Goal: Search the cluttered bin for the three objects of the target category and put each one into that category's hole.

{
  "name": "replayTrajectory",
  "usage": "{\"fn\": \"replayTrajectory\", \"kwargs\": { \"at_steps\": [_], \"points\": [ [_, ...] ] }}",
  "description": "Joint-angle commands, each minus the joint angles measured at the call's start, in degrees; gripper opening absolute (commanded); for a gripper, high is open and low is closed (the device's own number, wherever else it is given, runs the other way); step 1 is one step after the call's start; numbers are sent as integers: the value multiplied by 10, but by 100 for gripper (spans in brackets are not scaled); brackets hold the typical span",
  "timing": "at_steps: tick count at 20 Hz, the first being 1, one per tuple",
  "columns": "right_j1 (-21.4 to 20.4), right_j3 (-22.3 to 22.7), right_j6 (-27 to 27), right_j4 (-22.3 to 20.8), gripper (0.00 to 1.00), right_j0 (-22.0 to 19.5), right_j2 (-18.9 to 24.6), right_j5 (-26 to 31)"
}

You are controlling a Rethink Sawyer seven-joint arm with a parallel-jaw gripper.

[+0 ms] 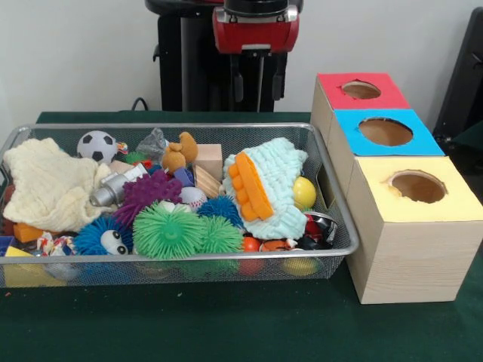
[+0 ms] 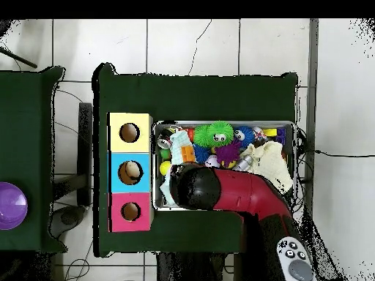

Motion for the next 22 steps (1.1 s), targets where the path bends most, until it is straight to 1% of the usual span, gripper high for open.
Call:
{"fn": "replayTrajectory", "kwargs": {
  "at_steps": [1, 5, 7, 10, 12, 15, 17, 19, 21, 22],
  "points": [
    [51, -54, -107, -44, 100, -51, 80, 55],
    [38, -46, -105, -53, 100, -69, 97, 64],
    [36, -51, -111, -55, 100, -79, 106, 80],
    [46, -76, -127, -69, 100, -93, 121, 98],
    [47, -83, -138, -83, 100, -104, 132, 89],
    [51, -81, -158, -95, 100, -133, 158, 81],
    [63, -89, -169, -107, 100, -150, 173, 74],
    [73, -98, -172, -118, 100, -161, 180, 77],
    [78, -105, -162, -123, 100, -171, 180, 88],
    [81, -109, -166, -127, 100, -180, 188, 90]
  ]
}}
